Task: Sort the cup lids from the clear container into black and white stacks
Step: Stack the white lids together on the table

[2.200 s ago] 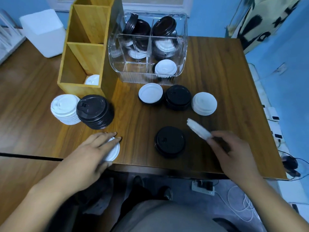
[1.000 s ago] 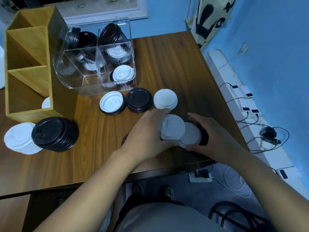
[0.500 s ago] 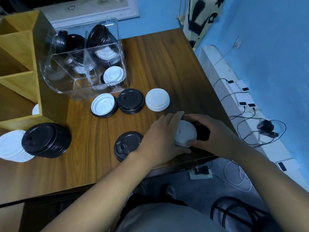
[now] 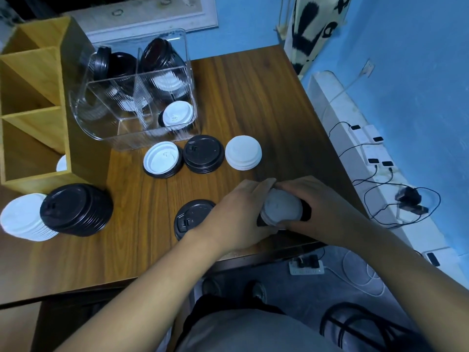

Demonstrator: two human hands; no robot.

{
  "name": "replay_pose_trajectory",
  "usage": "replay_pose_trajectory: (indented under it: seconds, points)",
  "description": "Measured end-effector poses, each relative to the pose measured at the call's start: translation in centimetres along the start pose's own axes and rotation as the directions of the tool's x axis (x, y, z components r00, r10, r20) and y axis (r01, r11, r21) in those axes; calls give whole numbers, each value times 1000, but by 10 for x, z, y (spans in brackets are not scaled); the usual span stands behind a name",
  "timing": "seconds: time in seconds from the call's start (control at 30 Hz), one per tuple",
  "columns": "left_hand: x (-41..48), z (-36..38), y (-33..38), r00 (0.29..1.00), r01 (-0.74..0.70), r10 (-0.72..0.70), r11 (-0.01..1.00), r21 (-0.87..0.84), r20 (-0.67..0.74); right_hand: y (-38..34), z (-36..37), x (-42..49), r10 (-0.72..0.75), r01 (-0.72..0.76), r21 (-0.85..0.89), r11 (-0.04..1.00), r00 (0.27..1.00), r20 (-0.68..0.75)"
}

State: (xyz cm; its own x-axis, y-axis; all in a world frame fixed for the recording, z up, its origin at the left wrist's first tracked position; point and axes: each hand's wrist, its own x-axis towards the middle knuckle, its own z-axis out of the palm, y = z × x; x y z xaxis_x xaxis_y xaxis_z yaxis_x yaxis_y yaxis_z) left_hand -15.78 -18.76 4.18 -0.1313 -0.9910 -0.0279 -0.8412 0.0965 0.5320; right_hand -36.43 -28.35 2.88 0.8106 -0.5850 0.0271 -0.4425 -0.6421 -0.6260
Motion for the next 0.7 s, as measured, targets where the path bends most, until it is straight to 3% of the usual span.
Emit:
replay_pose_trajectory:
  seconds: [0.1,0.27,0.57,0.7]
  points:
    - [0,-1,1,1000,-1,1,1000,-27,-17,-2,-10,-3,35,-32,70,997,999,-36]
    - [3,-4,0,1000,15,-16,999,-41,-6,4,-25,-9,100,-64,329,942,991,-94]
    - [13,-11,-11,990,24,-11,996,-86,143,9,-27,-13,57,-53,140,989,998,-23]
    - [15,-9,-11,991,45,-31,993,-109,127,2,-14,-7,15,-14,42,999,999,-33]
